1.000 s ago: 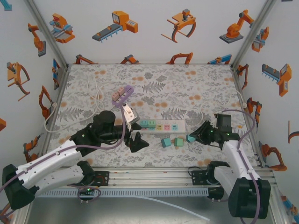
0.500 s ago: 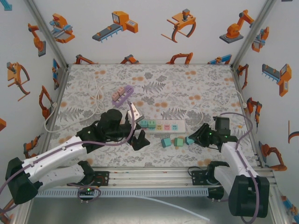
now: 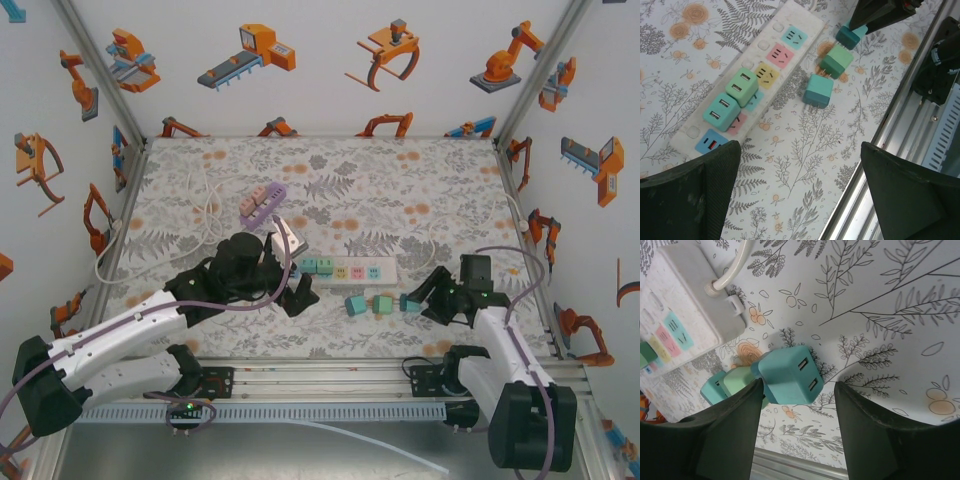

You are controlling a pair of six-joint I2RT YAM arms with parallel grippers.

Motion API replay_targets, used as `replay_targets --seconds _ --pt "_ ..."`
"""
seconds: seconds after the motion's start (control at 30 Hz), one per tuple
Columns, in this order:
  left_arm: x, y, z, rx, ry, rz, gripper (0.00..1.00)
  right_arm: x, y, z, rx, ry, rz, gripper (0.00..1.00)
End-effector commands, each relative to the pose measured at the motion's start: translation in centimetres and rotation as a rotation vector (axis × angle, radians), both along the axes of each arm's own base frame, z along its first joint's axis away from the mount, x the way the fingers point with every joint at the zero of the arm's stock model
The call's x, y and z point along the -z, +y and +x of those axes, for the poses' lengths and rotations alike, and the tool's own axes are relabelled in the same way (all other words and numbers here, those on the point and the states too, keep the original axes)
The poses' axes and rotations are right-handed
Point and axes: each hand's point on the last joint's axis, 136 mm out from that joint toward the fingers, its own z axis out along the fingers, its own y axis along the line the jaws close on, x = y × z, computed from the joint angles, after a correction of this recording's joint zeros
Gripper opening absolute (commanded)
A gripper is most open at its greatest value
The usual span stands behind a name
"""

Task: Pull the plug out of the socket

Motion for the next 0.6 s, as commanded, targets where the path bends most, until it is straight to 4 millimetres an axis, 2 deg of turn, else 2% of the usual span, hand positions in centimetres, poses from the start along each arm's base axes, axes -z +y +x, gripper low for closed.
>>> replay_targets --seconds 0.0,0.13,0.23,0.33,0.43,0.57 --pt "-0.5 1.0 0.9 -0.07 -0.043 0.018 0.97 -1.9 -1.3 0.7 0.019 -0.042 -0.077 0.58" --pt "-0.3 2.7 2.4 -0.194 -0.068 0.042 0.97 -5.3 -1.7 2.5 -0.011 -0.183 -0.134 0.62" --pt "-0.3 4.2 3.6 -0.308 -0.085 0.052 0.97 -9.0 -1.5 4.5 -0.035 -0.352 -0.157 0.65" --pt "0.1 6.2 5.2 -0.454 -0.094 0.08 0.97 -13.1 -0.4 6.2 -0.101 -0.547 -0.191 0.65" --pt "0.6 8.0 6.5 -0.59 -0.083 0.104 0.97 -16.7 1.8 7.4 -0.22 -0.718 -0.258 0.65" --pt "1.7 9.4 7.6 -0.7 -0.039 0.113 0.97 -20.1 6.8 7.7 -0.45 -0.947 -0.352 0.63"
